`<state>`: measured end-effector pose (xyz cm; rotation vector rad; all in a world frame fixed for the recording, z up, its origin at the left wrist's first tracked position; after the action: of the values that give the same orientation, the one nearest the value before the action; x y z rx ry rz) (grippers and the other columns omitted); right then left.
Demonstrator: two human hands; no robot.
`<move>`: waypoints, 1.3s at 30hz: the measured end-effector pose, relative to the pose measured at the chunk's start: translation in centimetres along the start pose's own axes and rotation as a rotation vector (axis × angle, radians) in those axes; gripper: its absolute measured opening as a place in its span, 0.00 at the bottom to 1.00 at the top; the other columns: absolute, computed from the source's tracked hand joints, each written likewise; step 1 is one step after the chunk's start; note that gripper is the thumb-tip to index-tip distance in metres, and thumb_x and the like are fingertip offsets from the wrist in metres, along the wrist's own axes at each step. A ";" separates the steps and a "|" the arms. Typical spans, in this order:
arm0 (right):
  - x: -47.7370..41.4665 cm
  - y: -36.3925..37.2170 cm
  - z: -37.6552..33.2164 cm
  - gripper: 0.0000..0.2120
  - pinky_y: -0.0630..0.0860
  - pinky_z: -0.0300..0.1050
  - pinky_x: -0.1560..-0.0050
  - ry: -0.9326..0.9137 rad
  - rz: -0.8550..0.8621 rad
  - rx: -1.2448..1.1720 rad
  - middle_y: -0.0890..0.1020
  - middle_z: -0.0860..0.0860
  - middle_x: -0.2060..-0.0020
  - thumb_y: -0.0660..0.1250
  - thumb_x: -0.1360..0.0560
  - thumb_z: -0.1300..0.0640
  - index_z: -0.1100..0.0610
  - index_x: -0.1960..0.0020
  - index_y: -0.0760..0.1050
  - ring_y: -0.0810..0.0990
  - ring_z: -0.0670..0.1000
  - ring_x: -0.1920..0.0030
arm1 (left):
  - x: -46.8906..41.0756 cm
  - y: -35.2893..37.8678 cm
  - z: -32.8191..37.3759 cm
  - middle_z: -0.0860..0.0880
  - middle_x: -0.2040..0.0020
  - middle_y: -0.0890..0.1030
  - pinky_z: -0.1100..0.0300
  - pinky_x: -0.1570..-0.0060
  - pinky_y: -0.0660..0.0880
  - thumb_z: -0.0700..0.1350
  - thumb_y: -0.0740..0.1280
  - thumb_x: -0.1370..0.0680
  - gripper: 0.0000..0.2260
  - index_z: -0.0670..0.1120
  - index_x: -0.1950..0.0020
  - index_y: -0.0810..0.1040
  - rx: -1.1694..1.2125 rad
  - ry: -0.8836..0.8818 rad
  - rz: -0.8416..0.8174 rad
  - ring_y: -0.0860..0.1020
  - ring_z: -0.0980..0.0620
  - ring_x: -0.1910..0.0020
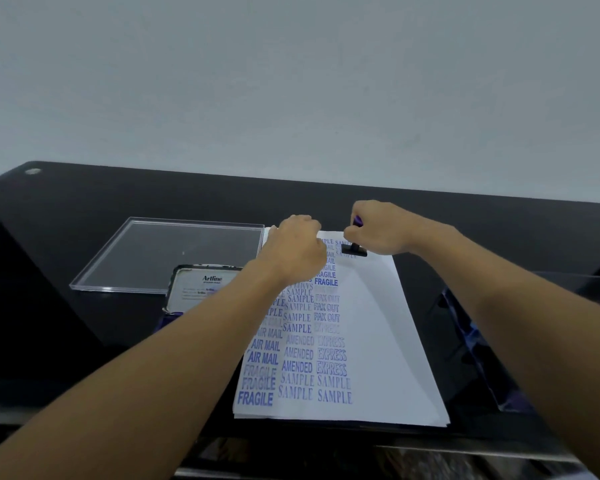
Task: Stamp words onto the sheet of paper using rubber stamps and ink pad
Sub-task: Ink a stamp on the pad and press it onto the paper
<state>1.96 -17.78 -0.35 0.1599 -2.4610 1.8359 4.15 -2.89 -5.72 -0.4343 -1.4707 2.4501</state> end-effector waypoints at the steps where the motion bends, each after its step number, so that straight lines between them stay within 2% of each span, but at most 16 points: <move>1: -0.2 0.1 0.0 0.07 0.68 0.46 0.61 -0.008 -0.001 0.006 0.79 0.54 0.55 0.61 0.21 0.52 0.55 0.54 0.69 0.73 0.52 0.60 | -0.3 0.3 -0.1 0.44 0.41 0.77 0.43 0.36 0.69 0.40 0.58 0.22 0.13 0.38 0.41 0.76 -0.008 0.014 0.009 0.72 0.43 0.39; 6: -0.7 0.8 0.2 0.09 0.67 0.45 0.64 -0.031 -0.015 0.044 0.77 0.53 0.57 0.63 0.21 0.51 0.54 0.57 0.67 0.72 0.51 0.62 | -1.0 1.1 -0.2 0.47 0.53 0.75 0.42 0.42 0.71 0.39 0.58 0.24 0.08 0.39 0.53 0.76 -0.033 0.018 0.026 0.73 0.44 0.48; 11: -1.0 1.3 0.2 0.10 0.66 0.45 0.65 -0.039 -0.024 0.055 0.76 0.52 0.58 0.62 0.21 0.51 0.53 0.57 0.66 0.71 0.50 0.63 | -1.3 1.9 -0.6 0.44 0.40 0.76 0.43 0.35 0.68 0.40 0.58 0.22 0.14 0.38 0.41 0.77 -0.036 0.032 -0.001 0.72 0.44 0.38; 15: -1.1 1.4 0.2 0.09 0.66 0.44 0.65 -0.043 -0.026 0.051 0.76 0.51 0.60 0.62 0.20 0.52 0.53 0.57 0.66 0.71 0.50 0.63 | -1.5 2.3 -0.8 0.47 0.51 0.74 0.41 0.40 0.70 0.39 0.57 0.23 0.08 0.40 0.52 0.75 -0.037 0.038 0.013 0.72 0.45 0.46; 17: -1.1 1.4 0.1 0.10 0.65 0.44 0.66 -0.042 -0.029 0.050 0.75 0.51 0.60 0.63 0.20 0.52 0.52 0.58 0.65 0.71 0.49 0.64 | -1.6 2.3 -0.8 0.49 0.51 0.73 0.41 0.40 0.69 0.40 0.58 0.23 0.07 0.41 0.53 0.74 -0.039 0.046 0.005 0.71 0.46 0.46; 21: -1.1 1.6 0.2 0.10 0.65 0.45 0.66 -0.040 -0.031 0.048 0.75 0.51 0.61 0.63 0.21 0.52 0.52 0.58 0.65 0.71 0.50 0.64 | -1.6 2.5 -0.6 0.46 0.41 0.75 0.42 0.34 0.65 0.40 0.58 0.22 0.14 0.39 0.40 0.76 -0.025 0.059 -0.006 0.70 0.46 0.37; 24: -1.2 1.8 0.3 0.10 0.65 0.44 0.66 -0.041 -0.028 0.046 0.75 0.51 0.60 0.63 0.21 0.52 0.52 0.58 0.65 0.71 0.50 0.64 | -1.4 2.7 -0.5 0.45 0.28 0.70 0.39 0.27 0.58 0.41 0.57 0.20 0.15 0.40 0.35 0.74 -0.026 0.054 -0.028 0.63 0.45 0.27; 26: -1.3 1.8 0.3 0.10 0.65 0.44 0.66 -0.043 -0.027 0.044 0.76 0.51 0.60 0.63 0.21 0.52 0.52 0.58 0.66 0.72 0.49 0.63 | -1.5 2.7 -0.6 0.45 0.27 0.69 0.38 0.27 0.57 0.41 0.57 0.20 0.15 0.40 0.35 0.74 -0.031 0.051 -0.036 0.62 0.45 0.26; 29: -1.3 1.8 0.2 0.09 0.65 0.44 0.66 -0.049 -0.026 0.049 0.76 0.51 0.60 0.63 0.21 0.52 0.52 0.57 0.66 0.72 0.49 0.63 | -1.5 2.9 -0.9 0.43 0.29 0.70 0.36 0.29 0.59 0.42 0.57 0.21 0.09 0.42 0.45 0.75 -0.035 0.046 -0.039 0.64 0.45 0.28; 33: -1.3 2.0 0.3 0.09 0.66 0.43 0.66 -0.053 -0.029 0.048 0.76 0.51 0.60 0.63 0.21 0.51 0.54 0.56 0.67 0.72 0.49 0.64 | -1.4 3.1 -0.7 0.44 0.24 0.65 0.37 0.27 0.53 0.42 0.57 0.20 0.16 0.41 0.34 0.74 -0.046 0.045 -0.054 0.60 0.46 0.24; 37: -1.4 2.5 0.4 0.09 0.66 0.43 0.66 -0.050 -0.020 0.040 0.76 0.51 0.59 0.63 0.21 0.51 0.54 0.55 0.67 0.72 0.49 0.64 | -1.3 3.3 -0.7 0.43 0.32 0.72 0.37 0.30 0.58 0.40 0.56 0.21 0.06 0.43 0.50 0.72 -0.048 0.043 -0.036 0.66 0.45 0.32; 39: -1.3 2.7 0.4 0.09 0.67 0.44 0.66 -0.044 -0.016 0.023 0.75 0.51 0.59 0.63 0.20 0.50 0.53 0.55 0.66 0.71 0.50 0.64 | -1.2 3.4 -0.7 0.43 0.41 0.75 0.38 0.33 0.61 0.40 0.56 0.22 0.04 0.45 0.56 0.67 -0.059 0.050 -0.008 0.69 0.45 0.39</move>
<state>2.93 -17.35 -3.18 0.2228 -2.4602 1.8744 5.29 -4.30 -8.92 -0.4971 -1.5239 2.3776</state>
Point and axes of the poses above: each hand's wrist, its own x-axis away from the middle knuckle, its own y-axis out of the palm, z = x × y, the point moved 3 cm from there along -x, towards the middle knuckle
